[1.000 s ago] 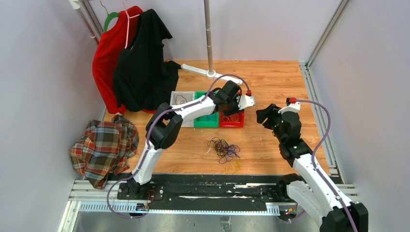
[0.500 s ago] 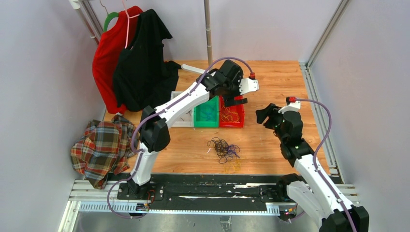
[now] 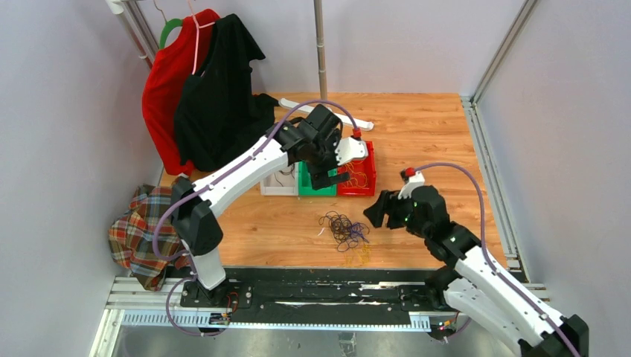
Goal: Untangle the cables
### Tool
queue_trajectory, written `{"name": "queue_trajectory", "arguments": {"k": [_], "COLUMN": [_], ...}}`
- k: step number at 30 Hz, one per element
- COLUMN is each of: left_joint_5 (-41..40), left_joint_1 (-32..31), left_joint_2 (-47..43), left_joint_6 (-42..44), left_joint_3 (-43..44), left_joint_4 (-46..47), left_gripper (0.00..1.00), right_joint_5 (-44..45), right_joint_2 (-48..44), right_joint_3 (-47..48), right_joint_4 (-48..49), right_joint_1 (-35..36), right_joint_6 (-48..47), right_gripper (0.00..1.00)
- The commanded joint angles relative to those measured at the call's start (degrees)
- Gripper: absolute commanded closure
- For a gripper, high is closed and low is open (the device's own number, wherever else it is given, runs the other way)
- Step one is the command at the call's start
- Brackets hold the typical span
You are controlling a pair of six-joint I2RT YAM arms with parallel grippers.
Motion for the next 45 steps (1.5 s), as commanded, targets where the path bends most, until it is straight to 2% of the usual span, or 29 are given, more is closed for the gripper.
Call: {"name": "queue_trajectory", "arguments": {"k": [1,6,10,17,22,25,28,33,36,38,41,45], "left_joint_5": [2.2,0.6,0.6,0.6,0.3,0.6,1.2,1.3,1.5,1.7,2.0,2.4], "left_joint_1": [0.8,1.0,1.0,1.0,1.0,1.0,1.0,1.0,1.1,1.1,1.3,1.8], "left_joint_2": [-4.4,-5.1,-5.5,-6.5,-7.1,-7.3,-7.3,-7.4,-7.8,-8.4,-9.0,-9.9], "left_joint_6": [-3.7,-5.9,-7.0,-7.9,-7.7,-7.2,-6.9,-5.7,-5.0,-4.6,-4.2,-4.4], "left_joint_3": [-3.3,-3.7,-3.1,-3.3,-3.7,-3.8,-3.9,-4.6,-5.0,-5.3,-5.6,-5.4], "left_joint_4": [-3.3,-3.7,-4.0,-4.2,-4.8,-4.8,-4.8,-4.8,-4.8,-4.8,-4.9,-5.1], "left_gripper": [0.02,0.02,0.02,0.01,0.0,0.01,0.01,0.01,0.02,0.02,0.02,0.02], "right_joint_5": [4.4,10.4,16.0,20.4,24.7,24.2,23.8,20.8,21.6,23.3,26.8,32.7], "right_joint_2": [-5.9,-5.3,0.0,13.8,18.6,16.2,11.2,-1.6,-11.3,-14.5,-16.5,-14.0], "right_joint_3": [-3.2,-5.7,-6.0,-5.3,-4.0,-4.0,-3.4,-0.7,1.2,3.9,8.6,14.6], "right_joint_4": [-10.3,-15.0,-13.3,-4.2,-2.7,-2.7,-6.2,-15.3,-18.1,-19.9,-20.8,-18.4], "right_joint_1": [11.1,24.7,35.5,36.9,36.9,37.2,37.4,37.4,37.3,37.0,36.6,36.5], "right_joint_6": [5.9,10.7,10.8,7.4,6.0,5.2,5.1,3.6,1.7,0.5,-1.4,-5.2], "right_gripper": [0.33,0.37,0.37,0.41,0.59,0.75,0.98,0.99,0.99,1.0,1.0,0.99]}}
